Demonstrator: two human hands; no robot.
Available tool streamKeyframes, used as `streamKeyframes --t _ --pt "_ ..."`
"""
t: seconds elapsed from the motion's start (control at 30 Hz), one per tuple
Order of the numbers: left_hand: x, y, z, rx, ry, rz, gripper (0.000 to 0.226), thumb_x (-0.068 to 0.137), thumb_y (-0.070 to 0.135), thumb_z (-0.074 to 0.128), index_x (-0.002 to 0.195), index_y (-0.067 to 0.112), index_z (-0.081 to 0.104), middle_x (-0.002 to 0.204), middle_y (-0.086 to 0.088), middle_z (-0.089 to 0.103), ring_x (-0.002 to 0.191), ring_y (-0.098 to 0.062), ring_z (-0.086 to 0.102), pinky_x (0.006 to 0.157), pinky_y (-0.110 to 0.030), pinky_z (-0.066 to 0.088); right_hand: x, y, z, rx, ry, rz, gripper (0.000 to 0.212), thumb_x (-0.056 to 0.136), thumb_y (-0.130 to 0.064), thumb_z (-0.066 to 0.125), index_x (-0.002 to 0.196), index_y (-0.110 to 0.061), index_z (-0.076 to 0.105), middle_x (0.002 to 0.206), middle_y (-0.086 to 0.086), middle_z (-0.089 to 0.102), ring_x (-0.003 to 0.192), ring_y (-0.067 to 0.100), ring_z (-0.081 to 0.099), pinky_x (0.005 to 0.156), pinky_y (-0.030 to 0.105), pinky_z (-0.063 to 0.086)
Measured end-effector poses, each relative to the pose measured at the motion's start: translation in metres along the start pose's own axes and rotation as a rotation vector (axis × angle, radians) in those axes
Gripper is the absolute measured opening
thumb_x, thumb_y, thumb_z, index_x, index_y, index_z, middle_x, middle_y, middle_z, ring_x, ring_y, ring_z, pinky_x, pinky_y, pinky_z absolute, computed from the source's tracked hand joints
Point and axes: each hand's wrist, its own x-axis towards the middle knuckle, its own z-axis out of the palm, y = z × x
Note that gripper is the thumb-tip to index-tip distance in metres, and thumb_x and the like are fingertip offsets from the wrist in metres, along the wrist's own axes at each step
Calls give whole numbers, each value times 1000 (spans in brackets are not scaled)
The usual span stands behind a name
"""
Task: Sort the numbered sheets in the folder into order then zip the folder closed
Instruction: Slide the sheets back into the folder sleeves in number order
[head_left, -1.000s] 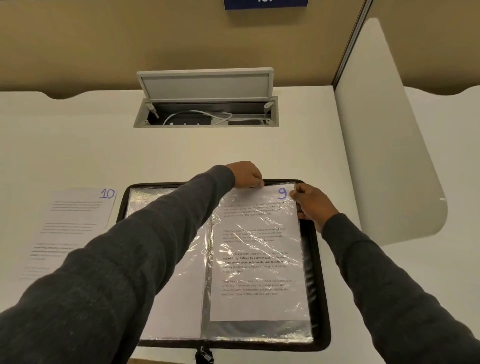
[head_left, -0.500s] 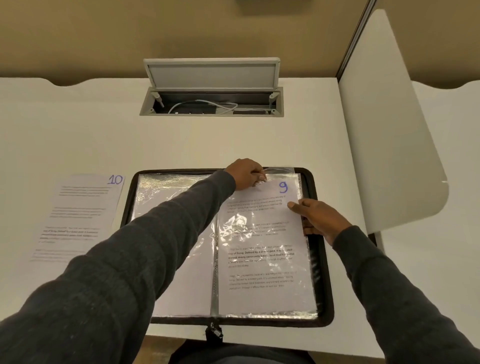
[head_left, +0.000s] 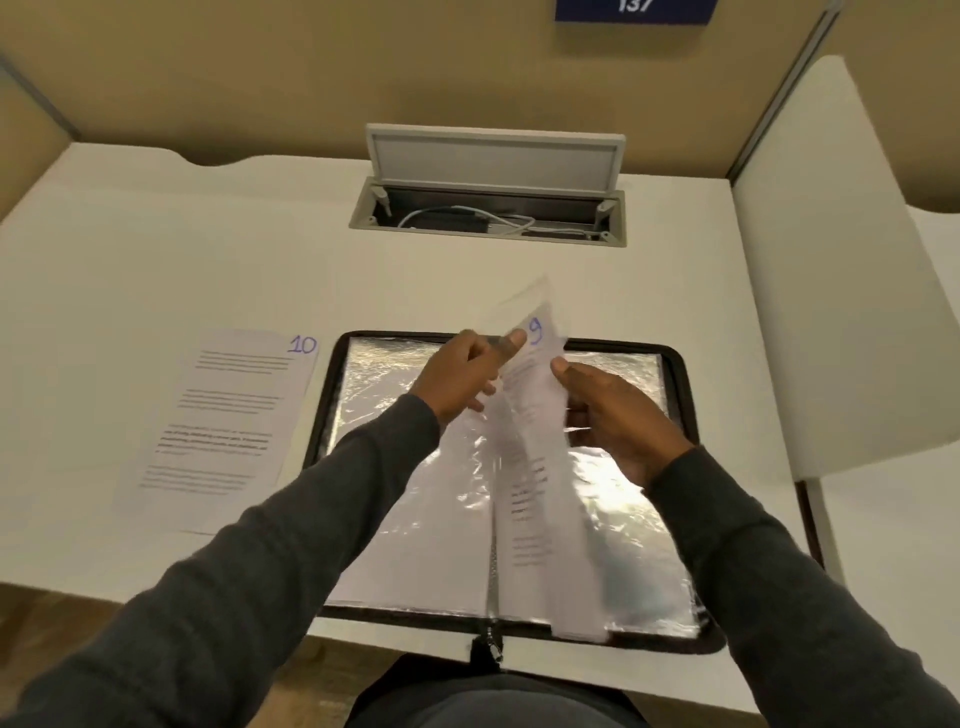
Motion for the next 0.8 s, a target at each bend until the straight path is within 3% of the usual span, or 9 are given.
streamKeyframes --t 0.13,0.2,0.27,0.33,0.43,0.5,0.67,0.8 --pt "-25 -23 -59 -456 -192 -139 71 79 74 57 124 21 64 119 -11 69 110 -30 66 96 -45 52 14 2 65 -96 -130 -4 55 95 -66 46 127 -24 63 118 -2 74 113 19 68 100 40 47" --pt "-34 -39 -85 -538 -159 -149 57 82 57 66 121 15 66 116 -14 70 107 -31 67 94 -44 53 22 12 97 -237 -157 -33 67 83 -78 48 130 -32 60 128 -10 68 119 12 62 104 37 45" --pt "-32 -64 -108 -236 26 -130 39 83 45 73 100 11 69 99 -10 73 89 -27 70 81 -38 56 28 25 125 -452 -162 -118 65 87 -77 48 138 -37 53 141 -14 57 128 10 54 108 33 40" --pt "-29 -91 -127 61 187 -146 37 80 43 74 81 8 61 78 -9 65 72 -27 62 70 -36 51 36 42 147 -687 -158 -226 61 94 -65 51 146 -33 46 153 -9 46 139 12 43 110 27 32" --pt "-24 -119 -145 131 324 -213 29 82 32 74 73 9 58 70 -10 61 64 -27 57 65 -41 54 52 72 171 -1025 -177 -314 72 95 -62 53 155 -28 33 167 2 20 154 23 17 123 39 20" --pt "-24 -128 -153 102 365 -239 23 87 26 71 80 5 63 75 -11 67 62 -25 62 59 -37 58 62 87 182 -1209 -197 -285 78 95 -63 50 159 -28 23 169 5 7 156 29 5 125 48 13" --pt "-21 -155 -195 330 563 -217 26 85 35 72 93 12 61 98 -6 65 97 -29 61 90 -37 50 76 97 201 -1422 -201 -237 79 96 -62 47 160 -28 16 169 6 -8 156 31 -7 125 55 2" --pt "-24 -182 -246 612 680 -397 74 79 55 72 129 9 45 131 -18 43 121 -38 45 102 -50 40 82 99 212 -1454 -163 -200 79 96 -61 48 160 -28 15 169 5 -9 155 32 -8 124 57 3"
